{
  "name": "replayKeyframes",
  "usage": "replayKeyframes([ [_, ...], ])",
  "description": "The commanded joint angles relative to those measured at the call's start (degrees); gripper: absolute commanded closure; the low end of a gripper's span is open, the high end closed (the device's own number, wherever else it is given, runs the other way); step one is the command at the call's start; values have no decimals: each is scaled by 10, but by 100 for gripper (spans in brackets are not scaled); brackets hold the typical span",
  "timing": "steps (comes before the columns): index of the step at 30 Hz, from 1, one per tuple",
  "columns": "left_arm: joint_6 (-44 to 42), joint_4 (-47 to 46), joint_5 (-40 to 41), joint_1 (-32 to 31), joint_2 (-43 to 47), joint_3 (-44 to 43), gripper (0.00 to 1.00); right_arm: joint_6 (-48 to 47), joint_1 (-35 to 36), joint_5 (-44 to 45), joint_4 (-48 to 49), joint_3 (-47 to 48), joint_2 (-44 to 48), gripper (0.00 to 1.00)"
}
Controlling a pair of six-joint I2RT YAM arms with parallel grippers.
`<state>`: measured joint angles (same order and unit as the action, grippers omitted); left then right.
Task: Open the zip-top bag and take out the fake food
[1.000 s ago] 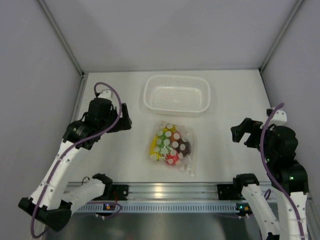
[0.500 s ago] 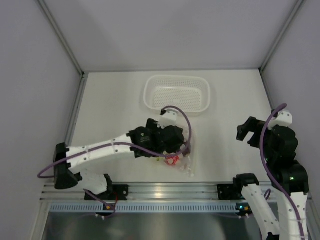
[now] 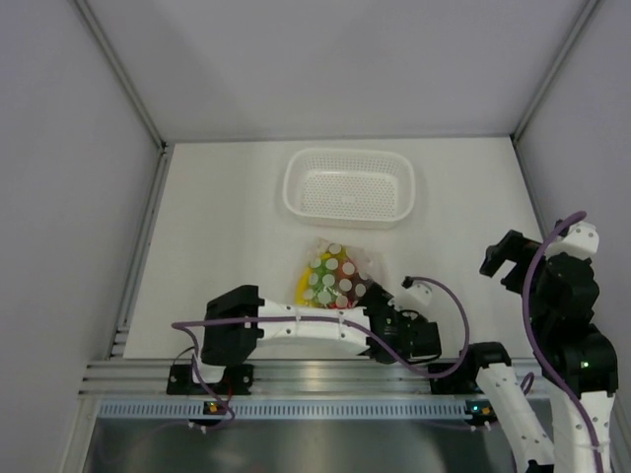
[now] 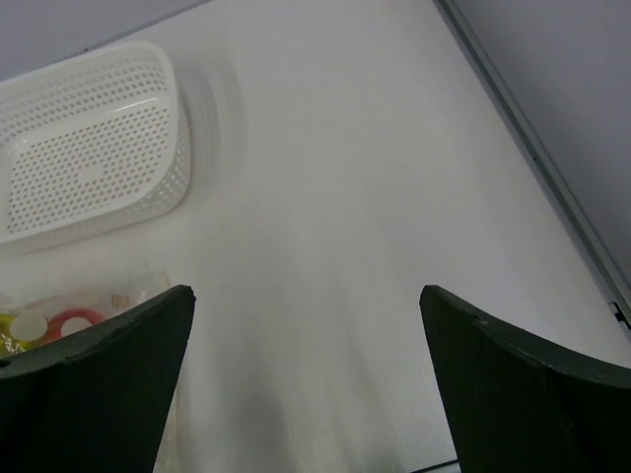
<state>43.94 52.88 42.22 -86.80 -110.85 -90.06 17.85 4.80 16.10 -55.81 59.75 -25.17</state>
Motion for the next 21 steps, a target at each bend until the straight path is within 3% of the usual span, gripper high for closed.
replayKeyframes([
  [1, 25, -3, -5, -4, -24, -23, 3, 3, 8, 19, -1, 22, 8, 1],
  [10, 34, -2, -2, -21, -111, -57, 5, 0, 17, 14, 1, 21, 18, 1],
  [14, 49, -1, 36, -19, -140, -61, 8, 0, 21, 9, 1, 20, 21, 1],
  [21, 73, 34, 85, -15, -165, -70, 25, -1, 22, -1, 4, 16, 24, 1],
])
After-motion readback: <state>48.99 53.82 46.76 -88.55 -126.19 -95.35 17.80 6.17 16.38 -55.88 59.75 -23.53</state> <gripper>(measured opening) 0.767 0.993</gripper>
